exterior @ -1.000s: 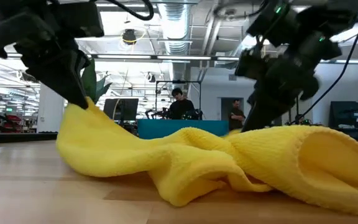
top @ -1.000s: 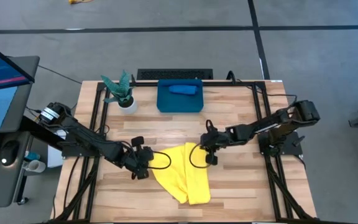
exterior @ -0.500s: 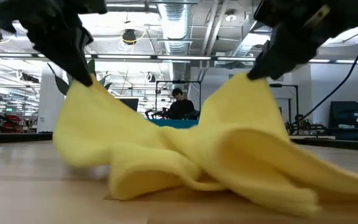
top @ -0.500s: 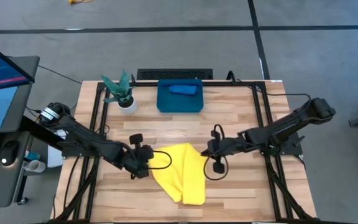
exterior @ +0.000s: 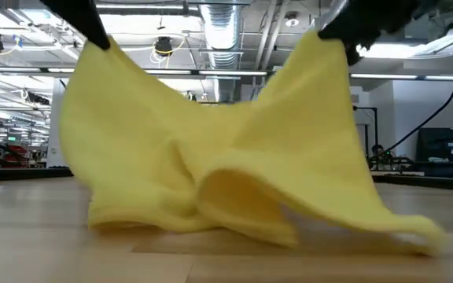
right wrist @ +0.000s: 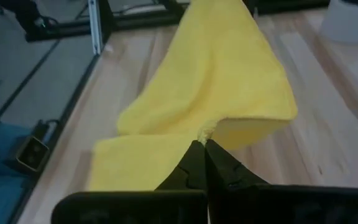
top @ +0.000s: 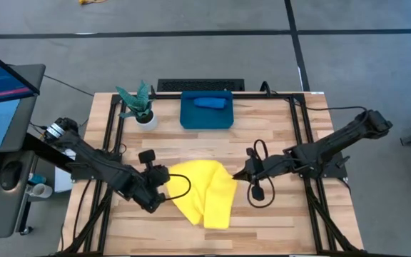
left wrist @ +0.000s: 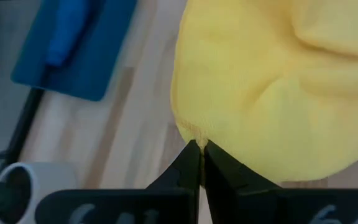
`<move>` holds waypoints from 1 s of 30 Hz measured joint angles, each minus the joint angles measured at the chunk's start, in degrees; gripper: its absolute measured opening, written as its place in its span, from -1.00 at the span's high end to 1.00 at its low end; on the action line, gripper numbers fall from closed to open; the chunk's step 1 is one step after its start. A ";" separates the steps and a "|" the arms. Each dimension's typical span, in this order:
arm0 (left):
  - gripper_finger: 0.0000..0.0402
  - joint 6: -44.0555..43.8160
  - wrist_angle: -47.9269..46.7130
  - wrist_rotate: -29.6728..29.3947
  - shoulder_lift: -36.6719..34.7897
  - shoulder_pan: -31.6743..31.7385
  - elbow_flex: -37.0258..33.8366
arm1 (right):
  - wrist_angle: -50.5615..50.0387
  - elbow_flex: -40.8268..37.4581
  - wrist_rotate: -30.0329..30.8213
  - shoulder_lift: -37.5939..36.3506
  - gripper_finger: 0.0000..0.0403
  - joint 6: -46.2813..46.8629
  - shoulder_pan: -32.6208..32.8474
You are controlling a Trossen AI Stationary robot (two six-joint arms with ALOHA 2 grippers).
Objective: Roll microfiber towels into tight, uniform cylinder then place into a basket
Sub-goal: Fold the yellow microfiber towel
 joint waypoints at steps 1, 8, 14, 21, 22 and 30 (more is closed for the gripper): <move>1.00 -0.62 -1.29 -0.61 0.00 -0.24 0.92 | -1.27 1.26 0.00 -0.02 0.98 -0.27 0.02; 1.00 -6.22 -11.39 -3.99 0.00 -0.97 6.37 | -12.63 9.64 3.15 0.62 0.98 -1.41 0.09; 1.00 -9.44 -18.61 -4.06 0.00 -1.04 9.87 | -20.32 15.88 4.72 0.64 0.98 -1.89 0.10; 1.00 -10.04 -22.86 -5.02 0.00 -1.01 14.24 | -27.18 20.74 7.64 0.65 0.98 -1.93 0.09; 1.00 -9.91 -23.33 -5.00 0.00 -1.01 15.01 | -27.19 21.27 7.65 0.65 0.98 -1.93 0.09; 1.00 -3.20 -24.89 -4.97 -0.02 -1.03 21.26 | -31.89 25.80 12.06 0.64 0.98 -1.97 0.64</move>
